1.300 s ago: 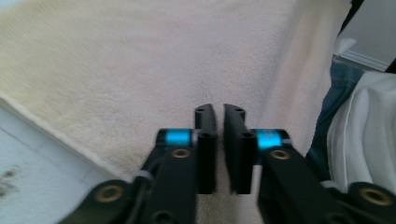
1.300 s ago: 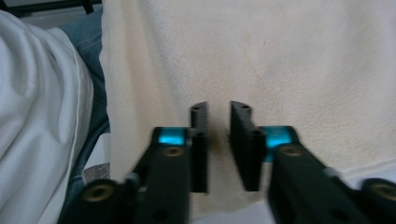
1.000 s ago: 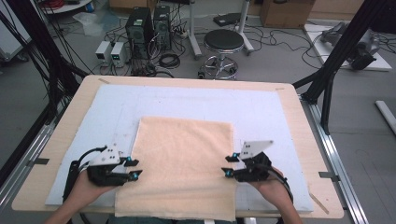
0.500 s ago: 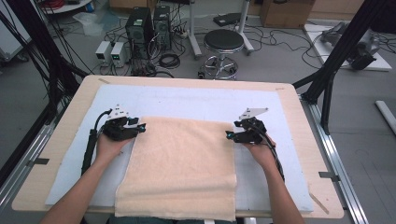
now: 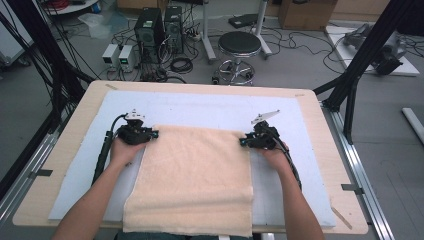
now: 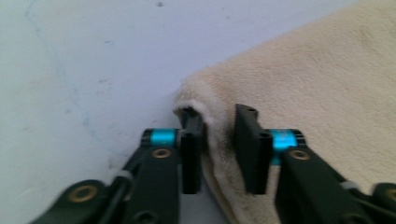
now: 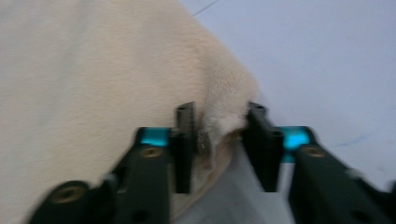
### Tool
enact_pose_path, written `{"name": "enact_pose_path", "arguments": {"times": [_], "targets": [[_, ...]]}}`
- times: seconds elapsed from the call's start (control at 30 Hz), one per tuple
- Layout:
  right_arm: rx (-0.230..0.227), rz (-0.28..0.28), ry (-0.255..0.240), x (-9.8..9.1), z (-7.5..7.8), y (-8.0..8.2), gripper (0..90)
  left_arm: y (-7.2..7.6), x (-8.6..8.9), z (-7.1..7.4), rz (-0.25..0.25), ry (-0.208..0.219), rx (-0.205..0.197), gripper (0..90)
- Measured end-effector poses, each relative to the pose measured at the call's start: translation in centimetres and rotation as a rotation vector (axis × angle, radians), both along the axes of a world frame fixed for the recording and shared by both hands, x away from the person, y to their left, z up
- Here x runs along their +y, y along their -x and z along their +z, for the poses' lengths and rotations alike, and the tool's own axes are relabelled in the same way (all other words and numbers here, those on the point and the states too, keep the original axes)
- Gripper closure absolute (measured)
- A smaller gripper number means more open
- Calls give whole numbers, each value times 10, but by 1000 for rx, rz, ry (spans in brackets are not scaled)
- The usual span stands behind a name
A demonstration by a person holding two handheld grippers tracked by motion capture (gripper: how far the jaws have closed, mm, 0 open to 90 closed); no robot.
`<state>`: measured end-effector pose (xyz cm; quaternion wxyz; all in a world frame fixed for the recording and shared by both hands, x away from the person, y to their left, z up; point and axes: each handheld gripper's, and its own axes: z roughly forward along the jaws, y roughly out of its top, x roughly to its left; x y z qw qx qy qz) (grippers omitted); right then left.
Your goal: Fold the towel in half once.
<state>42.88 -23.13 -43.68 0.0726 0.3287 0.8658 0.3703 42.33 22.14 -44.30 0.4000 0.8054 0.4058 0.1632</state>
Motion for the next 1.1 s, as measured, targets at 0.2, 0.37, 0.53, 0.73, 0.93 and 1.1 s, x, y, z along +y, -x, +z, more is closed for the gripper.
{"name": "enact_pose_path", "arguments": {"times": [0.2, 0.37, 0.53, 0.73, 0.93, 1.1], "targets": [[-15, 8, 87, 11, 18, -17, 829, -13, 0, 7, 38, -39, -33, 846], [-98, -44, 100, 17, 44, -43, 828, -40, -1, 39, 80, -29, -85, 846], [-157, -151, 103, 14, 59, -63, 612, -63, -4, 58, 125, -54, -105, 674], [-127, -105, 113, 9, 47, -50, 516, -52, 1, 54, 81, -42, -66, 602], [-147, -76, 61, 3, 50, -21, 454, -19, 5, 48, 18, 2, -68, 510], [-187, -6, 29, 7, 57, 15, 438, 16, 3, 53, -74, 5, -78, 483]]}}
